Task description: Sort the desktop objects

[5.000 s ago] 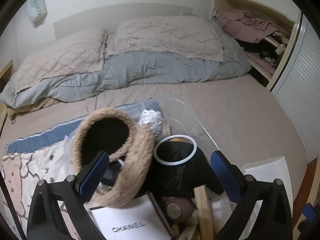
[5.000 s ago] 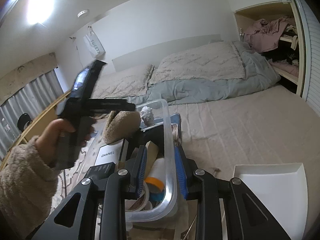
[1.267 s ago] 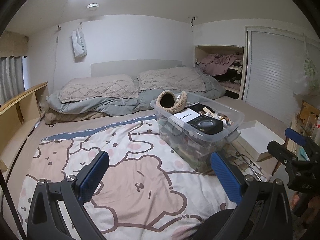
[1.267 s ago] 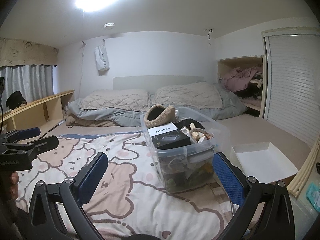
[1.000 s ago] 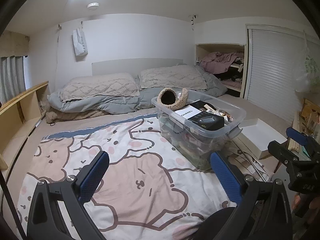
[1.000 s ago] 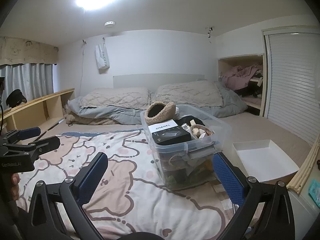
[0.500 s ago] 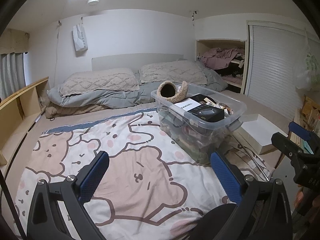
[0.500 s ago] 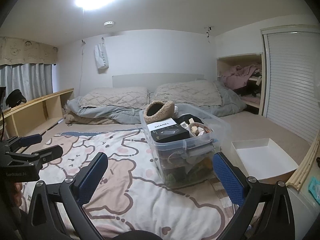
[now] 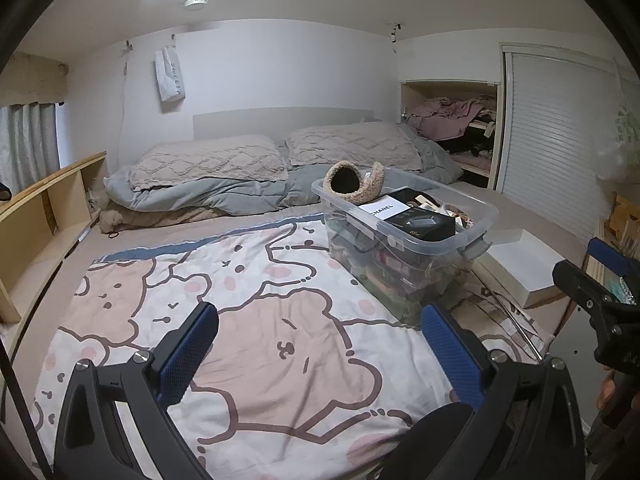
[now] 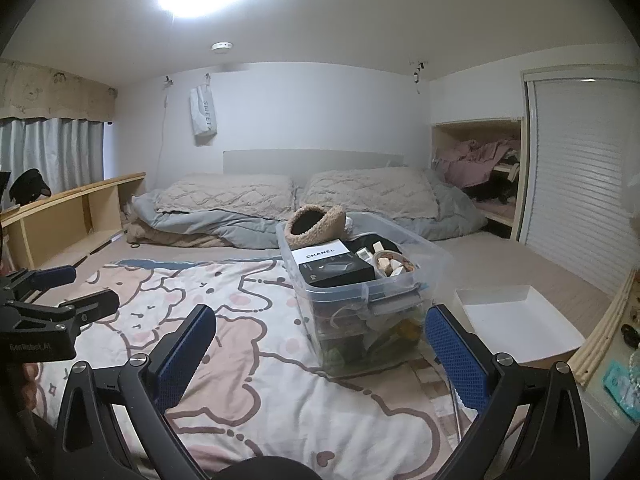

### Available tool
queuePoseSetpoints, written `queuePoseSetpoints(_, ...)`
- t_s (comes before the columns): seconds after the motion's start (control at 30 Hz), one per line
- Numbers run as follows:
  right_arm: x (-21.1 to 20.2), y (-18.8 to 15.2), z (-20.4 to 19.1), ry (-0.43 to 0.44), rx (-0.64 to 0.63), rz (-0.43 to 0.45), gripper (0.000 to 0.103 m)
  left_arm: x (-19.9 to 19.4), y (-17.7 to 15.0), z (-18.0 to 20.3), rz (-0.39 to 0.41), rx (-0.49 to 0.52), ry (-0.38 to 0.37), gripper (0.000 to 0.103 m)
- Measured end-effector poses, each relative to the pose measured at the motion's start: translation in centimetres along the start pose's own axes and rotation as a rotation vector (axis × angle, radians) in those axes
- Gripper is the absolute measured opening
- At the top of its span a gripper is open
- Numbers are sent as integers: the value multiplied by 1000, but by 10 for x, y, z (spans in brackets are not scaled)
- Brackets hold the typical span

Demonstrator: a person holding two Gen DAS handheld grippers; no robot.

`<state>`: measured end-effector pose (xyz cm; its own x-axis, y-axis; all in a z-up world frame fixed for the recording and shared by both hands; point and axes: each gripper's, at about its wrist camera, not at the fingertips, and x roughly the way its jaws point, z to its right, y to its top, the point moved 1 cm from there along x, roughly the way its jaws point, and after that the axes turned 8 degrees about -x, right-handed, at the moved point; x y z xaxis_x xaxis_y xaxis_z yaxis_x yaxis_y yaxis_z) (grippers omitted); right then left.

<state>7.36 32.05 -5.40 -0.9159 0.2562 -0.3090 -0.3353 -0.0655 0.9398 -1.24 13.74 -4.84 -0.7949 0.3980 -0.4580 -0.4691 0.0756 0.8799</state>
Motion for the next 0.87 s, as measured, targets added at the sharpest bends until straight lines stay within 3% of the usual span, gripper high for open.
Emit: queuePoseSetpoints(0.87,1,-4,0,13,12,-28,103,-3,-4,1,-9,-5,4,102)
